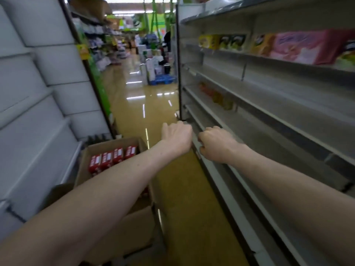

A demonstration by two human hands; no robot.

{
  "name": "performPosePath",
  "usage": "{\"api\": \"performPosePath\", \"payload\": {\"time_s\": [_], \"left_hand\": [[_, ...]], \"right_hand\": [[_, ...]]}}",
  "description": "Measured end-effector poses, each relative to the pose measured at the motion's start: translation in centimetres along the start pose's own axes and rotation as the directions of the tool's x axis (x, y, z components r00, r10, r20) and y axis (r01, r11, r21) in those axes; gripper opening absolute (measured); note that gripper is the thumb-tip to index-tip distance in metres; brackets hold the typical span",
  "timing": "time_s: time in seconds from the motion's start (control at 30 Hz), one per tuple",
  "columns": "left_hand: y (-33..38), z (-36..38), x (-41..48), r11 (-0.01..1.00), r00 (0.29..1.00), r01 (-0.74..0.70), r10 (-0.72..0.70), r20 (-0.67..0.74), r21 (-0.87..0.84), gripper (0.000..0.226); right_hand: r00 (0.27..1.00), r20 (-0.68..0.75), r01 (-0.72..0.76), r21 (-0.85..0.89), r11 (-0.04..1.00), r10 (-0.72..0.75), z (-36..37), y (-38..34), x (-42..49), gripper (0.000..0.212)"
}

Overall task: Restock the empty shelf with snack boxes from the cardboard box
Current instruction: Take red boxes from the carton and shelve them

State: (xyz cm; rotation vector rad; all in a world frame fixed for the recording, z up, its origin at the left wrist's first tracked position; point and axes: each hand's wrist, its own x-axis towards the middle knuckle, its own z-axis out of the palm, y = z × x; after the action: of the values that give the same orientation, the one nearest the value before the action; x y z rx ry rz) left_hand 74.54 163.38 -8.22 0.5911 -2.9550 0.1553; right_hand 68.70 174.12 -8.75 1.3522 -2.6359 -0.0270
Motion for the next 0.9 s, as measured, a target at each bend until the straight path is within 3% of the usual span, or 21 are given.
{"api": "performPosePath", "payload": {"time_s": [0.3,0.43,0.73,0.9], "left_hand": [[-13.2,6.3,-1.0,0.961,0.948,0.275,-0.274,0.16,0.014,0.02],[-17.6,8.4,-0.4,0.927,0.907,0.376,-0.366,0.209,-0.006,0.014],[-24.1,14.6,3.7,0.819,0.779,0.572,-0.527,0.34,-0.04,0.04],[-25.6,18.4,5.1,0.731,0.702,0.669,-0.563,0.435,-0.134,0.042]], "right_hand": [[0.942,0.131,0.285,0.167,0.944,-0.308,5.6,-10.9,9.2,0.026],[0.896,0.201,0.337,0.269,0.902,-0.395,7.7,-12.7,13.6,0.02],[0.802,0.288,0.424,0.341,0.839,-0.523,11.6,-14.2,22.8,0.021],[0.751,0.364,0.433,0.359,0.827,-0.551,15.2,-15.8,25.6,0.024]]}}
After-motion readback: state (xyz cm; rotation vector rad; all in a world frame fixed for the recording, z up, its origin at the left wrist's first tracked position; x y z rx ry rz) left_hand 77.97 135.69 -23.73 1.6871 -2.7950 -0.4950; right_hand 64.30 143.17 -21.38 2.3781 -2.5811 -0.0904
